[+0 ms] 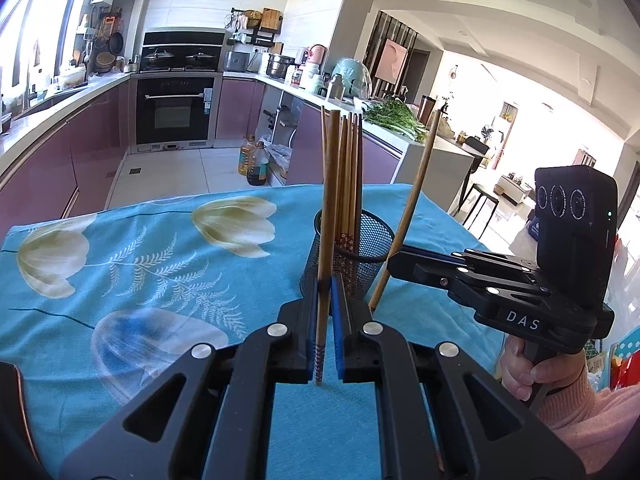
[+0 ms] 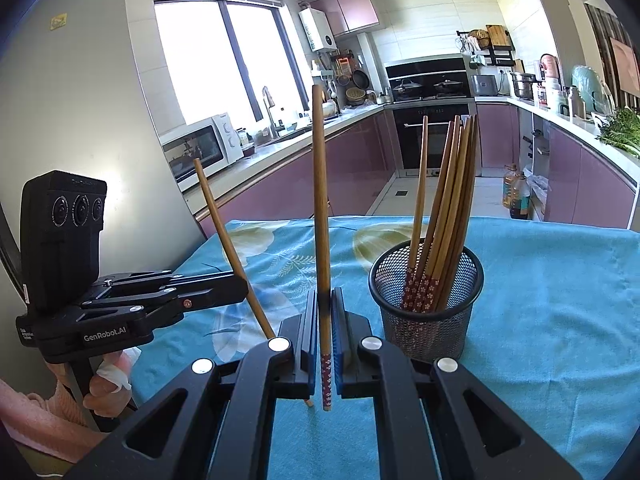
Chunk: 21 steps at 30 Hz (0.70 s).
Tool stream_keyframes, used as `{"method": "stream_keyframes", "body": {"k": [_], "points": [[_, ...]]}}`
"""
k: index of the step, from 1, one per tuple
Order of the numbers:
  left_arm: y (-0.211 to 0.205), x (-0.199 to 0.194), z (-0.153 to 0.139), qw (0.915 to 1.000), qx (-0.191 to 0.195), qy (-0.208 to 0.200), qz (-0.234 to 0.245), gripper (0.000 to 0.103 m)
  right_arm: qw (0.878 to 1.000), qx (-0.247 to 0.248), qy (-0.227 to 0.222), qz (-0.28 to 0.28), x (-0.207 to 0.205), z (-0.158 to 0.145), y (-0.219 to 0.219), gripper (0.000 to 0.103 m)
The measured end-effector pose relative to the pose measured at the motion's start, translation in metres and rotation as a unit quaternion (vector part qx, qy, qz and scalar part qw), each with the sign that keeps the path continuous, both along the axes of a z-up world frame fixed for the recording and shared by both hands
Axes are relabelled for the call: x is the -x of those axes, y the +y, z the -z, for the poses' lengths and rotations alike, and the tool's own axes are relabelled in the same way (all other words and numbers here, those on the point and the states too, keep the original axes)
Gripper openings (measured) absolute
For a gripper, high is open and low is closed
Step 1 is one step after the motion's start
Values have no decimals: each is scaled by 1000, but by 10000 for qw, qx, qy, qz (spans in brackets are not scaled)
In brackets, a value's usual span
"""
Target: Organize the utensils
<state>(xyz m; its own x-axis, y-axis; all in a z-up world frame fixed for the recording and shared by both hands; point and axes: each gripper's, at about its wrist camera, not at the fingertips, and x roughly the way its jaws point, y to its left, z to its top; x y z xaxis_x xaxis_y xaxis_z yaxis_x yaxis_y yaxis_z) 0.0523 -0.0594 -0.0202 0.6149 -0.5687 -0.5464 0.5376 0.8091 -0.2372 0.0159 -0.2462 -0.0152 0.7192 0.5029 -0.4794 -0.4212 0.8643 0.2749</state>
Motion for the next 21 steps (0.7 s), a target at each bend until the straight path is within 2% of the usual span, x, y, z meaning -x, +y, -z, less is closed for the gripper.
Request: {"method": "stream_keyframes", "body": {"k": [21], "points": [[-12,10,1,9992,-216,-67,341,7,9991,214,-29,-377,-16,2,28,5]]}}
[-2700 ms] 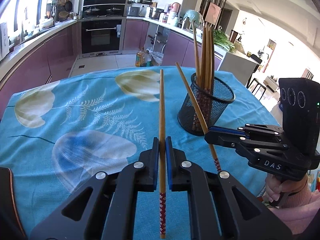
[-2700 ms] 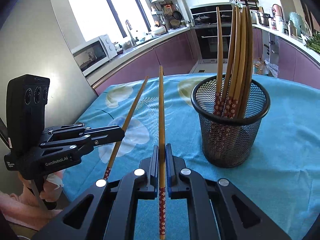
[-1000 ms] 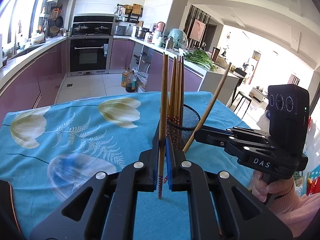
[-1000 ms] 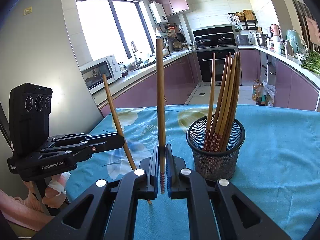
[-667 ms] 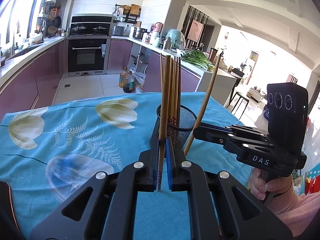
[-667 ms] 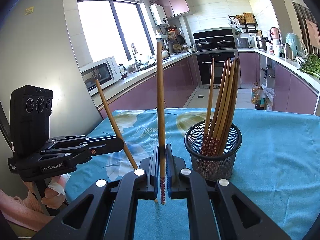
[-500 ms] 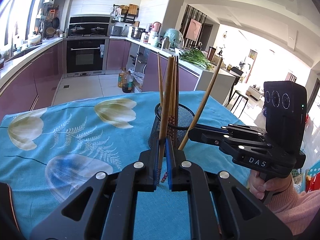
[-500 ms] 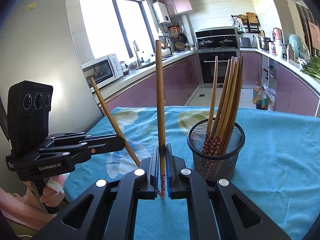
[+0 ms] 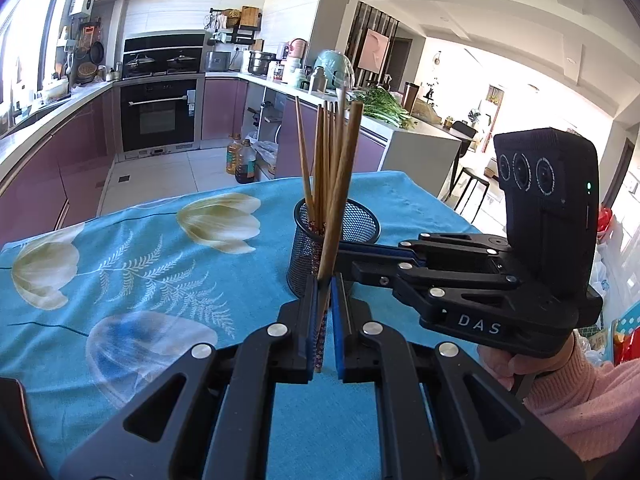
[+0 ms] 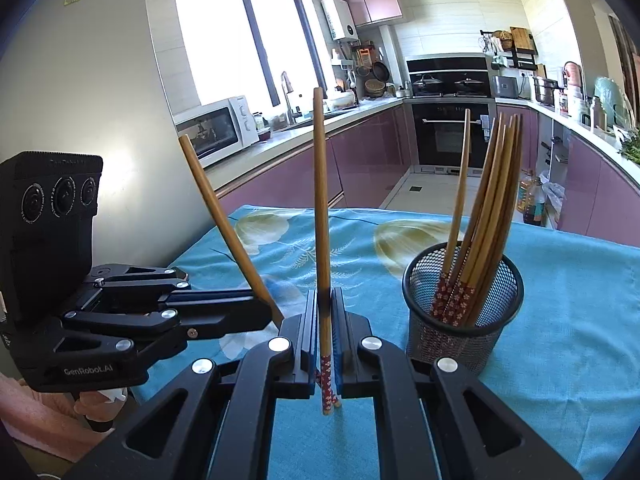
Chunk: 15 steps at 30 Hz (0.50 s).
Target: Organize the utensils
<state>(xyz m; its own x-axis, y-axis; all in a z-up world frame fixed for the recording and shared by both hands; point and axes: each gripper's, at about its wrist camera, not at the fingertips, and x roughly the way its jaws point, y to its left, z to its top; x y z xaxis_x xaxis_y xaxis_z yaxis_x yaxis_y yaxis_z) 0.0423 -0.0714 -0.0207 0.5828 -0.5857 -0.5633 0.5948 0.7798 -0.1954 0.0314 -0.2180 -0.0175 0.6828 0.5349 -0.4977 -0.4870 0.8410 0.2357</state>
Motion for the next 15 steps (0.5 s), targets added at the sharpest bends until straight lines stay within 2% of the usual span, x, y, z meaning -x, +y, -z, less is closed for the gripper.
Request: {"method": "stream_keyframes", "body": {"k": [7,15], "points": [[-5,-7,7,9998,-56,105,140,7,9997,-96,-124,-169,-6,-10,3,5],[-6,-17,17,9994,-63,264,195,8,9995,-19,120,-308,-10,3,7,5]]}}
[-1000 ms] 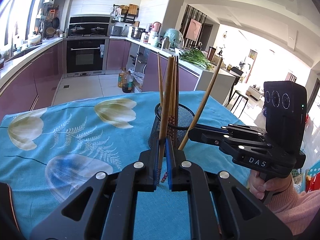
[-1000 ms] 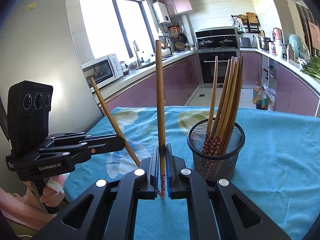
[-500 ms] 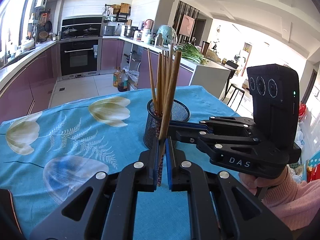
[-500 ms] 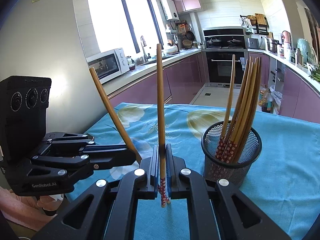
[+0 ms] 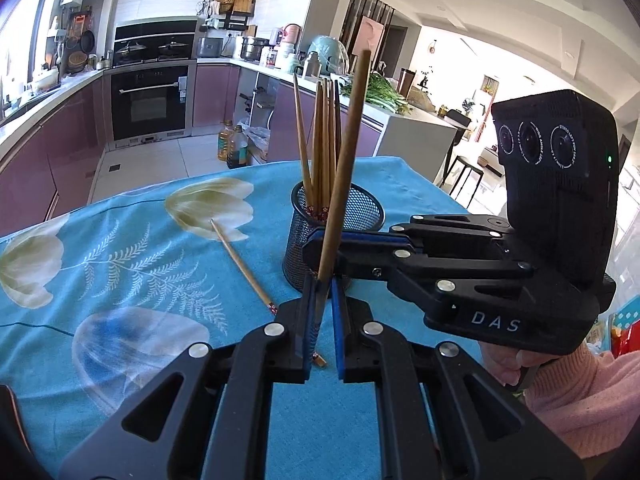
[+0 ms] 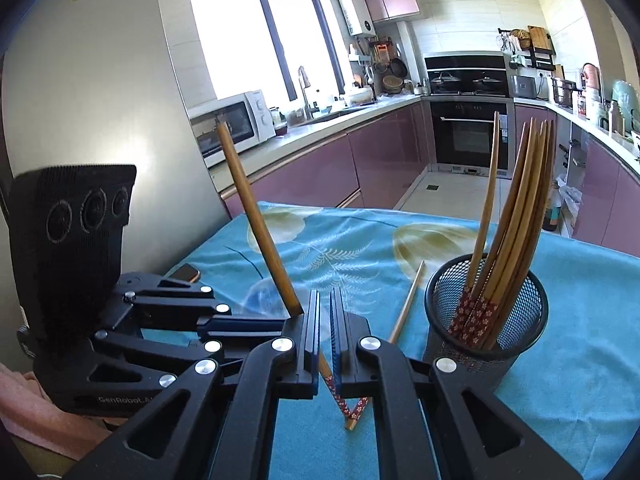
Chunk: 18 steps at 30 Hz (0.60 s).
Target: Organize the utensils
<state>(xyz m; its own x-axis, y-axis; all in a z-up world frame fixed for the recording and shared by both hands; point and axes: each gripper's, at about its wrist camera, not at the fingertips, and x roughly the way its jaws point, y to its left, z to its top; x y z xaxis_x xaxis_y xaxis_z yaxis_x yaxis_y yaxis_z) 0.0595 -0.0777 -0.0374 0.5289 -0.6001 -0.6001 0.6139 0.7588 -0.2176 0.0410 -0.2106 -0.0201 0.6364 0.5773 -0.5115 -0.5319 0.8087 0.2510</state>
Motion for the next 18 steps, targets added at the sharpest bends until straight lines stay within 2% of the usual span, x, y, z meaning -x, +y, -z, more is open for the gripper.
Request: {"method": "stream_keyframes", "body": {"k": [11,14,18], "points": [[2,-7,8,9999,-17,-3,-104,8,9998,-118,92,126,-5,1,-7,5],[8,-5,6,9998,0,-25,-178,7,9990,-25,324,298,-13,11,-9,7],[23,-7,5,9994,42,34,-331,7,9967,302,665,342,-24,32,3,14]]}}
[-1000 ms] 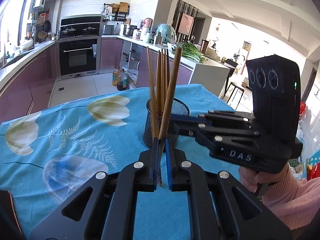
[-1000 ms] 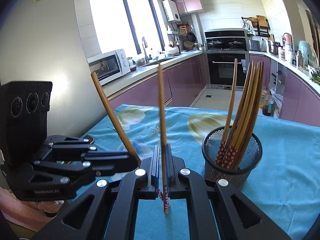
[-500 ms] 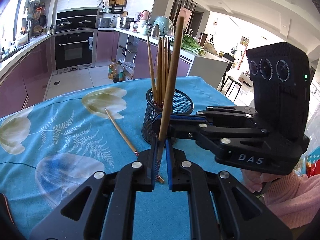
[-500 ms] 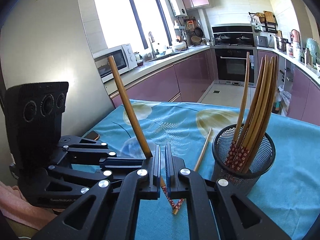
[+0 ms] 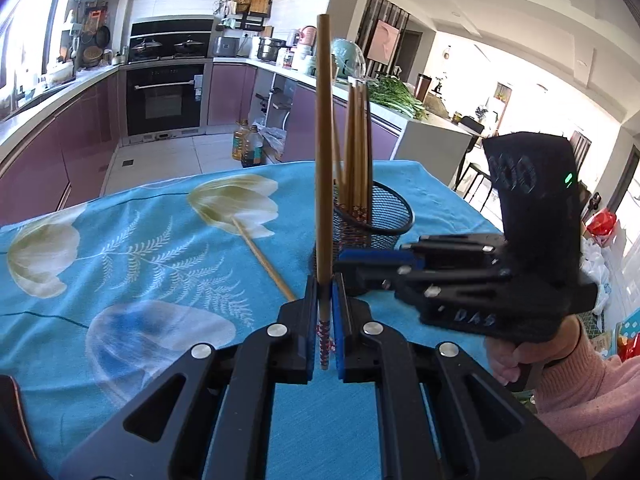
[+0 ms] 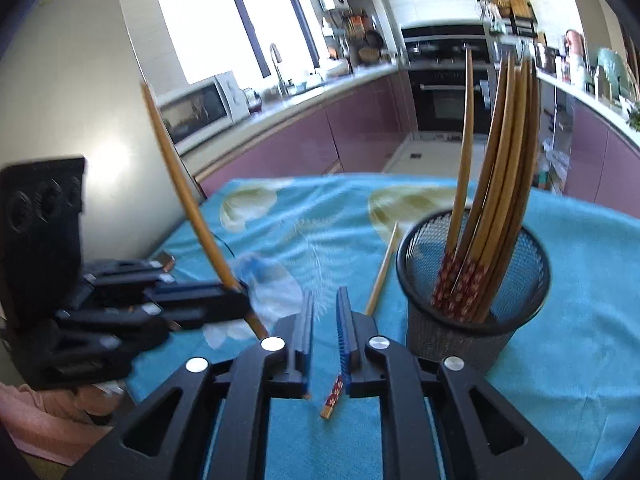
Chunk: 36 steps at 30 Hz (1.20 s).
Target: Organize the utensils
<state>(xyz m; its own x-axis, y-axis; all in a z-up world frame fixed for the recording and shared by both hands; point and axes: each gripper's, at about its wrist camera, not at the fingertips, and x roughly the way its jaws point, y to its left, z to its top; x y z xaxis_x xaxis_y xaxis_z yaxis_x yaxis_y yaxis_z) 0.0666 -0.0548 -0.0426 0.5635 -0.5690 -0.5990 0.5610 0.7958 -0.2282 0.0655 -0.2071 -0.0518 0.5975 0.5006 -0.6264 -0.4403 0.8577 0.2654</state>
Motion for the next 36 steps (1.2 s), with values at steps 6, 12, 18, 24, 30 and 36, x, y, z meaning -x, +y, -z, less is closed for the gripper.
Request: {"method": "stream_keyframes", "body": {"k": [6,12,18,24,30,36], "points": [[17,0,-1,9998,32,62,-193,7,9971,574,459,211,-14,40,18,16],[25,-1,1,9996,83,144,-234,7,9940,854,587,355,-10,55,21,13],[31,1,-1,9995,126,182,-211,7,9936,611,830,470,13,51,-2,6],[37,1,-1,9994,156,225,-220,7,9921,851,868,300,35,43,-8,19],[36,-3,3,9991,106,291,-292,7,9919,1141,455,326,3,39,12,26],[33,-4,4,9990,55,286,-337,8,9888,1402,396,315,-17,50,24,18]]}}
